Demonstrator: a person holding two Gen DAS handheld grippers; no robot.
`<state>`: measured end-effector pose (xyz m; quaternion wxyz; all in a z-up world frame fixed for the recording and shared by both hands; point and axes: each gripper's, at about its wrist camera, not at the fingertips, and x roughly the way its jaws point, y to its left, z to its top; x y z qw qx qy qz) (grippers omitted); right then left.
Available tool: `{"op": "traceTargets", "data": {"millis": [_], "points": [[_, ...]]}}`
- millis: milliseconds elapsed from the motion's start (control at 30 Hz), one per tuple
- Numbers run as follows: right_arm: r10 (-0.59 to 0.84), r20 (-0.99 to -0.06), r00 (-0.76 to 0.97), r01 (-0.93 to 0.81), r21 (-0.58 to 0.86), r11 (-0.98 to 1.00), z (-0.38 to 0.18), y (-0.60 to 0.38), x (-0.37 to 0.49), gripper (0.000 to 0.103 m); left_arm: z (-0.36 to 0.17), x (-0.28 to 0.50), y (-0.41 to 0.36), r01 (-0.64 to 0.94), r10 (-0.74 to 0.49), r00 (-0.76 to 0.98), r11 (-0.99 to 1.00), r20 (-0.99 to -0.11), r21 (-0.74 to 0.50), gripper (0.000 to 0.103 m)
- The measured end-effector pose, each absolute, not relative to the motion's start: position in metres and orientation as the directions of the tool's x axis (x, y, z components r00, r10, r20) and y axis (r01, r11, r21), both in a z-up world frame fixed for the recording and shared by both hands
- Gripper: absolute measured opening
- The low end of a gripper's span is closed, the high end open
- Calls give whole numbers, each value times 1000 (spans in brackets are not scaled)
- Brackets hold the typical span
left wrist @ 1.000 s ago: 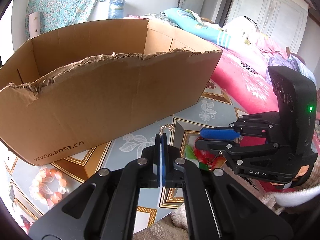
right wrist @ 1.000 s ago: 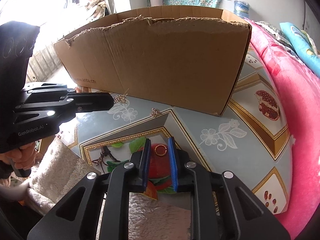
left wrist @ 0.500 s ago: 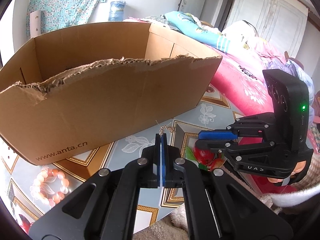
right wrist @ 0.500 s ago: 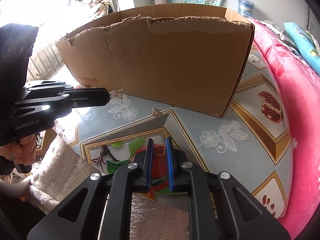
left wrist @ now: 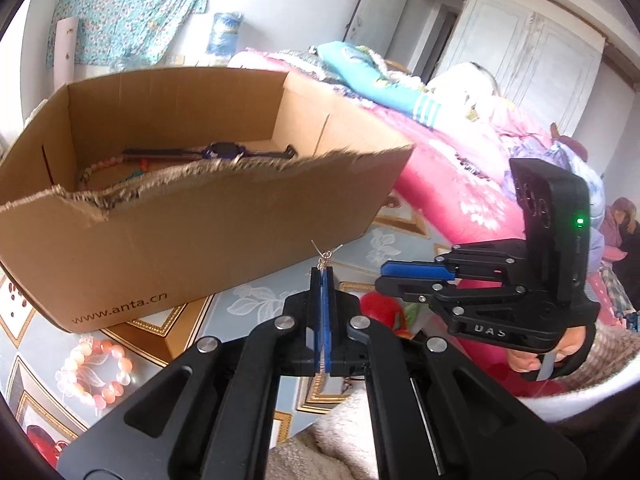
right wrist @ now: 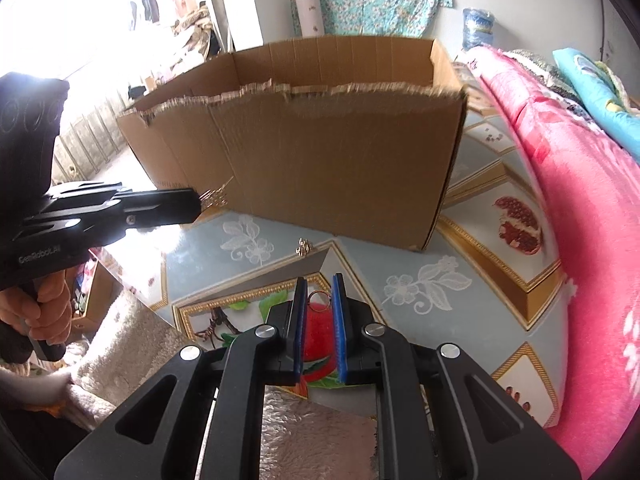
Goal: Organize jewelry
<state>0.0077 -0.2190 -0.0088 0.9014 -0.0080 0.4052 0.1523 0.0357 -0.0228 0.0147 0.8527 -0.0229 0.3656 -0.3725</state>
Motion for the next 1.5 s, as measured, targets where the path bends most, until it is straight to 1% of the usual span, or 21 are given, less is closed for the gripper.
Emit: {"op": "traceTargets", "data": {"millis": [200, 300, 400, 500, 567, 633, 700, 800, 900, 1000, 1067, 1167, 1233, 1267, 1500], "points": [[281, -678, 679, -278, 117, 954, 15, -221, -3, 12, 42, 21, -21, 664, -705, 466, 678, -535, -315, 0], [301, -632, 714, -287, 128, 949, 35, -223, -7, 12, 57, 18, -17, 676, -726, 473, 662, -499, -323, 0], [334, -577, 746, -309, 145, 940, 61, -225, -3, 12, 74, 23, -9, 686, -764, 467, 631, -445, -362, 0], [369, -539, 757, -333, 166, 928, 82, -227, 6, 12, 86, 33, -5, 688, -768, 478, 629, -427, -361, 0], [390, -530, 753, -344, 188, 920, 94, -227, 22, 12, 93, 45, -5, 682, -755, 484, 642, -443, -349, 0], [414, -534, 737, -351, 222, 910, 102, -229, 39, 12, 96, 64, -6, 645, -705, 503, 691, -500, -326, 0], [438, -561, 702, -356, 255, 899, 107, -228, 65, 12, 93, 86, -9, 618, -665, 500, 723, -554, -310, 0], [454, -609, 650, -362, 277, 890, 106, -223, 100, 12, 88, 116, -11, 592, -636, 479, 743, -605, -312, 0], [442, -668, 598, -349, 280, 894, 99, -216, 131, 13, 77, 141, -12, 562, -601, 457, 766, -656, -312, 0], [427, -718, 550, -340, 274, 900, 86, -210, 156, 13, 67, 165, -14, 541, -556, 439, 791, -706, -286, 0], [396, -752, 528, -326, 251, 911, 78, -208, 170, 13, 62, 176, -14, 527, -532, 426, 803, -732, -278, 0], [368, -782, 503, -322, 225, 920, 68, -204, 183, 13, 56, 188, -14, 508, -501, 415, 820, -759, -263, 2], [348, -791, 504, -314, 208, 926, 65, -204, 188, 13, 53, 194, -14, 491, -480, 419, 834, -771, -253, 16], [350, -790, 504, -313, 210, 926, 64, -205, 188, 13, 53, 195, -13, 487, -483, 423, 835, -767, -257, 18], [359, -768, 530, -321, 210, 924, 68, -211, 187, 13, 53, 197, -12, 486, -487, 428, 834, -761, -260, 18]]}}
